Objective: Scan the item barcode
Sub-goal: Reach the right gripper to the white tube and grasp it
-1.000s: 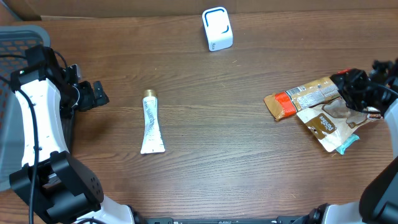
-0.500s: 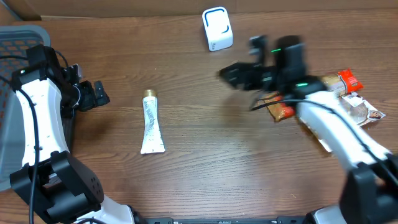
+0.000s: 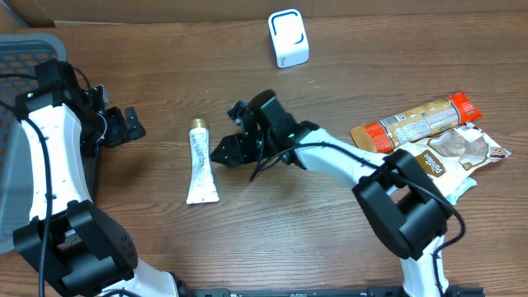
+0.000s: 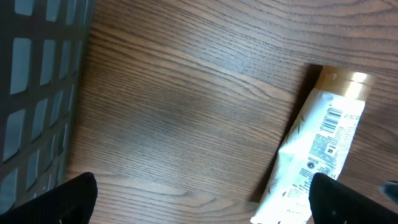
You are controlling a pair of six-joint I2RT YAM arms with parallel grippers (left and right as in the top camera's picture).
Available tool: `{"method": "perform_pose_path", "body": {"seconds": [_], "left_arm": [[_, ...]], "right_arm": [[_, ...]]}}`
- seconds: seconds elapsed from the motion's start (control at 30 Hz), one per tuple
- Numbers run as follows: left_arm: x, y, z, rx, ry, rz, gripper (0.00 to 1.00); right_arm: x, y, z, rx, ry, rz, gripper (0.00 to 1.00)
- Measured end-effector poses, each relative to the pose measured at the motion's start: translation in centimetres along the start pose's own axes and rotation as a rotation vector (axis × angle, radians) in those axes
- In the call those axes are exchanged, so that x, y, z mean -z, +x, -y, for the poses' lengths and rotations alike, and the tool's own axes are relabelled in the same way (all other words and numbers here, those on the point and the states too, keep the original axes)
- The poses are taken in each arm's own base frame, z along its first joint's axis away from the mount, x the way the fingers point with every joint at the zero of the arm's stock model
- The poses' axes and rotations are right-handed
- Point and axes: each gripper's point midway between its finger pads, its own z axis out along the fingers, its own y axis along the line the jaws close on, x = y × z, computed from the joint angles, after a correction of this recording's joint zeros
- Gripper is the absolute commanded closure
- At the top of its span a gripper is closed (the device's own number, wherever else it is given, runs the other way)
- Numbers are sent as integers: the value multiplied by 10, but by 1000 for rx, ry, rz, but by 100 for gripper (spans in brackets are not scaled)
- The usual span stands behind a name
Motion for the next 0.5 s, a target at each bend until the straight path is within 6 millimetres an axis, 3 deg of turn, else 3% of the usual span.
{"method": "perform_pose_path", "body": {"seconds": [0.23,0.5], "left_arm": [[0,0,0,0,0,0,0],[0,0,0,0,0,0,1]], "right_arm": [[-25,11,13,22,93,11,37],[-49,24,13,78,117,5,42]]}}
